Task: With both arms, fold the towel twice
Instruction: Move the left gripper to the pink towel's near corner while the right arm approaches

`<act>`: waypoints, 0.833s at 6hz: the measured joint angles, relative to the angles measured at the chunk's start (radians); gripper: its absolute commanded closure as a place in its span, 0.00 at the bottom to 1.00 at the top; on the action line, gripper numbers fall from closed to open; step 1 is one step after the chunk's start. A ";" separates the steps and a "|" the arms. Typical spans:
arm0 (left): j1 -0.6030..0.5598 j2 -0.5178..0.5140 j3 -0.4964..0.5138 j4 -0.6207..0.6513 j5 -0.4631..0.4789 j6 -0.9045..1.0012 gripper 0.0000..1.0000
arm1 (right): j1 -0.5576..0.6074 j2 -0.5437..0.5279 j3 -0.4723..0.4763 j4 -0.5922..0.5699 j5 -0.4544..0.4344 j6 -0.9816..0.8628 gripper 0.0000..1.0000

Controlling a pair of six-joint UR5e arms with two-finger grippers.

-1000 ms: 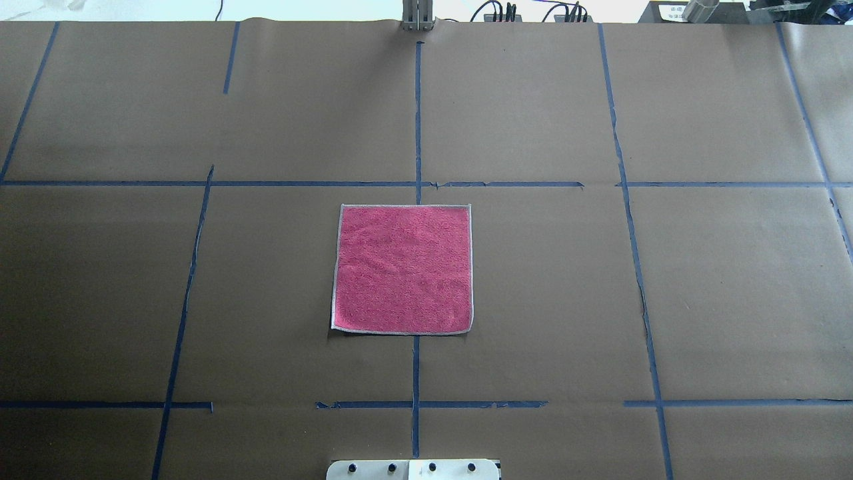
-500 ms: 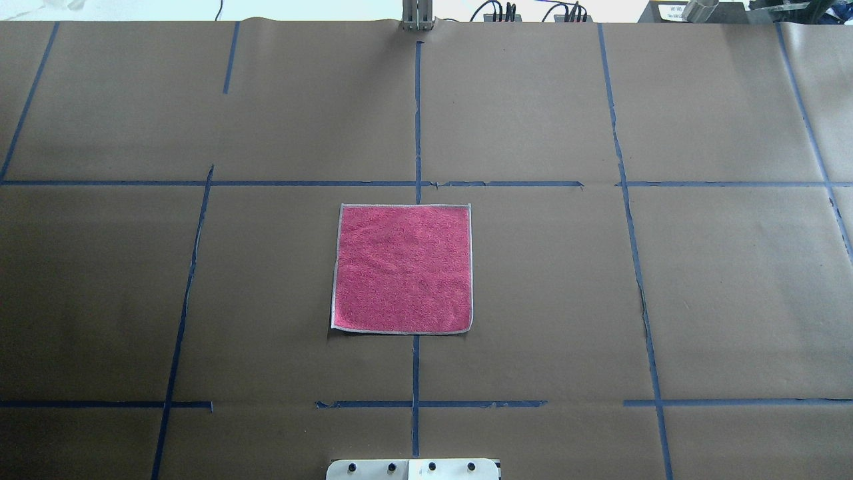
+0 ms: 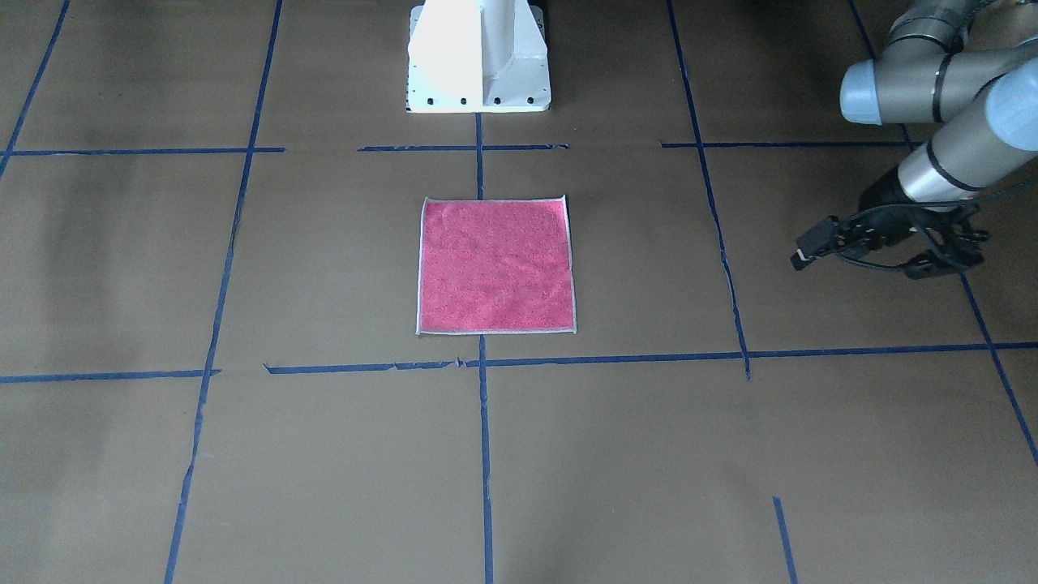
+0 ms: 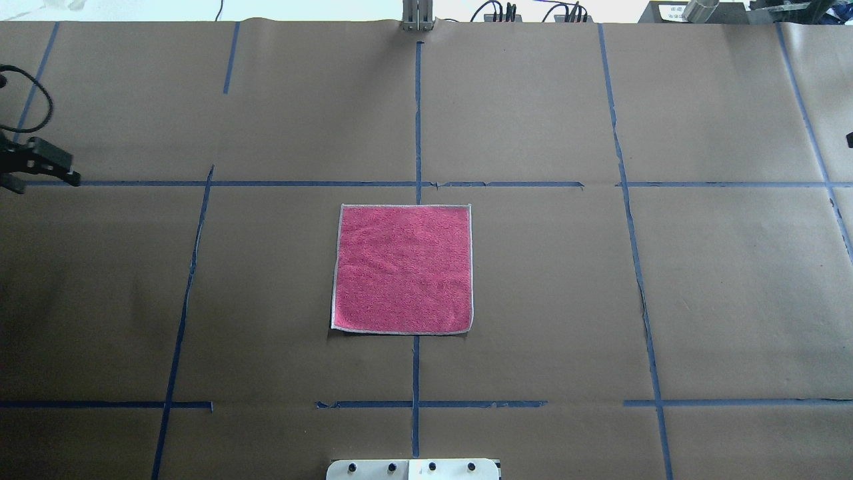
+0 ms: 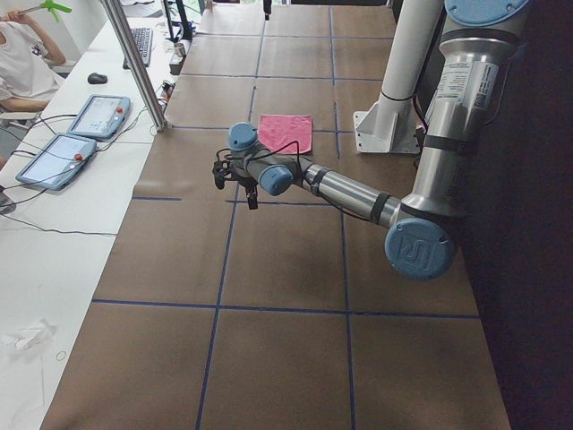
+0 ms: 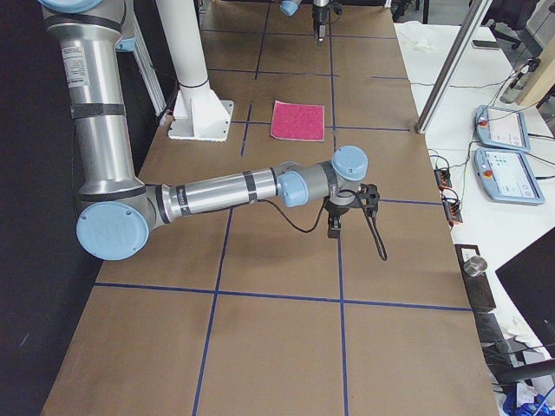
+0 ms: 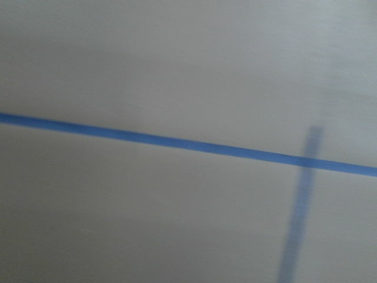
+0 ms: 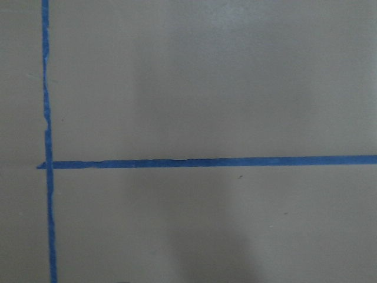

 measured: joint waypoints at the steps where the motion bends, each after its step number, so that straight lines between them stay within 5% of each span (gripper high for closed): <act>1: 0.108 -0.070 -0.017 -0.003 0.067 -0.172 0.00 | -0.086 0.021 0.014 0.113 -0.028 0.198 0.00; 3: 0.323 -0.162 -0.044 0.020 0.246 -0.426 0.02 | -0.245 0.070 0.077 0.218 -0.109 0.531 0.00; 5: 0.492 -0.267 -0.048 0.153 0.396 -0.571 0.18 | -0.413 0.070 0.180 0.228 -0.229 0.808 0.01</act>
